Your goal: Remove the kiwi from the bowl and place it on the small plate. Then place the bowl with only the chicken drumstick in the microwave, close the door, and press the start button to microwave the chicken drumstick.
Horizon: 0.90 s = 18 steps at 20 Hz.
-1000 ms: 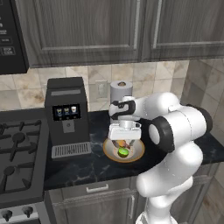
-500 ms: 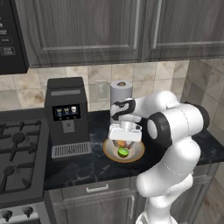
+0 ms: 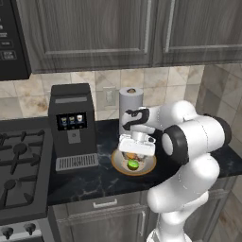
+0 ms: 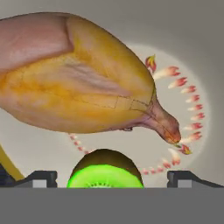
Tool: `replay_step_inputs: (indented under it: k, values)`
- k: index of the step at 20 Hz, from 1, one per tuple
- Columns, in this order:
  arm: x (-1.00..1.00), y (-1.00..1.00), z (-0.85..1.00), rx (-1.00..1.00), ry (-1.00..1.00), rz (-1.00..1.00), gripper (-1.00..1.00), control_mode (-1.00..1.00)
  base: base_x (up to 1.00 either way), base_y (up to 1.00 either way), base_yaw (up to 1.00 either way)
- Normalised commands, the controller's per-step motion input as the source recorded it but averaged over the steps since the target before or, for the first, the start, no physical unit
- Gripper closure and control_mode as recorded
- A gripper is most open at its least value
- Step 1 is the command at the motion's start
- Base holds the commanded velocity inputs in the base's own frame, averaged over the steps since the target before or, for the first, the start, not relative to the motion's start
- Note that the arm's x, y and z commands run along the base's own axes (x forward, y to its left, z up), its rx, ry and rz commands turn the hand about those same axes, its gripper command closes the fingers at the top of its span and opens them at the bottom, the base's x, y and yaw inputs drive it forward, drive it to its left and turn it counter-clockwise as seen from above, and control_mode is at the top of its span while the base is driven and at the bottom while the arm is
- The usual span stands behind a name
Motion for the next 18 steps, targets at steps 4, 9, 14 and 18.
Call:
replay_step_inputs:
  k: [4, 9, 14, 18]
  values:
    - [-0.66, 0.11, -0.01, 0.00, 0.00, -0.05, -1.00, -1.00, 0.00, 0.00, 0.00]
    - [-0.19, 0.13, -0.14, 0.00, 0.00, -0.04, -1.00, -1.00, 0.00, 0.00, 0.00]
    - [0.34, 0.03, -0.09, 0.00, 0.06, -0.03, -1.00, -1.00, 0.00, 0.00, 0.00]
    - [0.48, 0.00, -0.11, 0.00, 0.10, -0.02, -1.00, -1.00, 0.00, 0.00, 0.00]
